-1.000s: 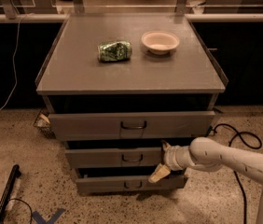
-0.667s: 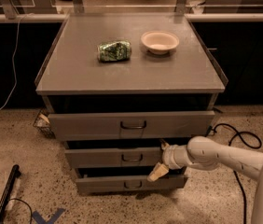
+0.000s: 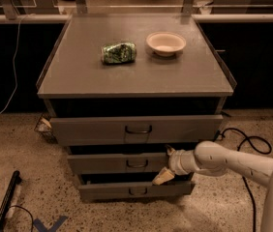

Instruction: Open middle drawer

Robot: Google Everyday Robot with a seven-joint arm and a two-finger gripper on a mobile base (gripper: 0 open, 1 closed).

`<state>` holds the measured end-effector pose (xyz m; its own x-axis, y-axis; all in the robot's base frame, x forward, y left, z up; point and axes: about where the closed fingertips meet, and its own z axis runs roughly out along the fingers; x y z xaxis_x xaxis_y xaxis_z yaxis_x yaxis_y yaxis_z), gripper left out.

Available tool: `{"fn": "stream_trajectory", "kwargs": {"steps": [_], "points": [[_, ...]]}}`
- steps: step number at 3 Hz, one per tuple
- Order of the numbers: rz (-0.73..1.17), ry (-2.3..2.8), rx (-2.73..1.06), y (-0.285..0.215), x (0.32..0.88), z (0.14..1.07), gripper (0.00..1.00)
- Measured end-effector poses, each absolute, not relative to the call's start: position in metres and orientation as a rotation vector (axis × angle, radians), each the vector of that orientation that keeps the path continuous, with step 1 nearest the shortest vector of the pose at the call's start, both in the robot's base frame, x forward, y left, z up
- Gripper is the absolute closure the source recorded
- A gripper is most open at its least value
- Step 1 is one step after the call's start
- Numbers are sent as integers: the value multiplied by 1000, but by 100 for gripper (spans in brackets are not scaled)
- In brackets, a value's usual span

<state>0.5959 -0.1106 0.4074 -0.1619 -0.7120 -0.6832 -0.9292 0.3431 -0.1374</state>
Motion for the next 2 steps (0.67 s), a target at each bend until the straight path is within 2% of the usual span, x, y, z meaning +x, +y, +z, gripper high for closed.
{"fn": "stream_trajectory", "kwargs": {"steps": [2], "points": [[417, 1940, -1432, -111, 595, 412, 62]]}}
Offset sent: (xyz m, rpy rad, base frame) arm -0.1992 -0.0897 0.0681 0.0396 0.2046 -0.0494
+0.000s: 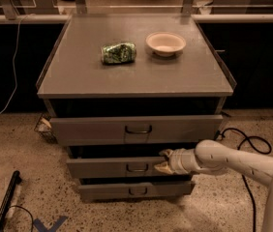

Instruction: Open middle drawer

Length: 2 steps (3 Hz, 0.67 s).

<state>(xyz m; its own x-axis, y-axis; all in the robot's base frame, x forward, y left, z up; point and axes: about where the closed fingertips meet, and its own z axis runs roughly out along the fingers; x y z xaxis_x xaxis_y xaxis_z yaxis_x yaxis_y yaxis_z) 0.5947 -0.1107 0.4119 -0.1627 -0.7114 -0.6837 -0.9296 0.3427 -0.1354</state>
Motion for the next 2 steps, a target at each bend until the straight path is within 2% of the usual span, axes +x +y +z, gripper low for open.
{"fn": "stream_trajectory", "kwargs": {"steps": [1, 2], "points": [[419, 1939, -1432, -112, 594, 421, 94], [419, 1939, -1432, -113, 594, 421, 100]]}}
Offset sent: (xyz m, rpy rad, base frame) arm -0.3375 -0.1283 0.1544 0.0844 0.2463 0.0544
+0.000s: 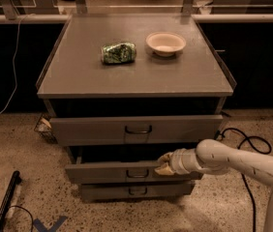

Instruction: Open middle drawer

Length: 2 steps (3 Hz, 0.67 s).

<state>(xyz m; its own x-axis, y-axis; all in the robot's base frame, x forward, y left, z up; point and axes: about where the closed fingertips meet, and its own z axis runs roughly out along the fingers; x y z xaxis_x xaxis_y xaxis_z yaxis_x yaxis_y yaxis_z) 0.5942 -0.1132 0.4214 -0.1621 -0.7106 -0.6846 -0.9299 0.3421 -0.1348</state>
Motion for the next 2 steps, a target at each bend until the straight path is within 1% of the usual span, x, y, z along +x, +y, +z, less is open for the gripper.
{"fn": "stream_trajectory", "kwargs": {"steps": [1, 2], "points": [[419, 1939, -1432, -113, 594, 421, 82], [419, 1939, -1433, -113, 594, 421, 59]]}}
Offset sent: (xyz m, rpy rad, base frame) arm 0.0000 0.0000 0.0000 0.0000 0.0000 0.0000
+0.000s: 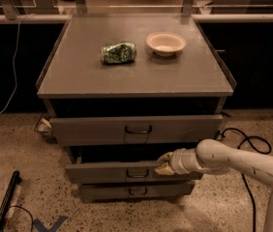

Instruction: Open middle drawer

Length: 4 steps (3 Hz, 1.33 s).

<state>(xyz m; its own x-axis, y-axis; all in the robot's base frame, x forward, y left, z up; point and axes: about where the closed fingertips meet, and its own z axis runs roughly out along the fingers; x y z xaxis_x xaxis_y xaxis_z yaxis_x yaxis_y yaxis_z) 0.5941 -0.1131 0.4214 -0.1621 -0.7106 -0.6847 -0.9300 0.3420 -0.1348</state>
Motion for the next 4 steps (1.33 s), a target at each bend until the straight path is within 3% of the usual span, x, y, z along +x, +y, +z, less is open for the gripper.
{"fn": "stream_trajectory", "kwargs": {"steps": [1, 2, 3, 4], "points": [[419, 1939, -1433, -113, 594, 421, 36], [419, 1939, -1433, -113, 594, 421, 38], [420, 1938, -1434, -112, 594, 421, 61], [441, 1915, -1447, -118, 571, 414, 91]]}}
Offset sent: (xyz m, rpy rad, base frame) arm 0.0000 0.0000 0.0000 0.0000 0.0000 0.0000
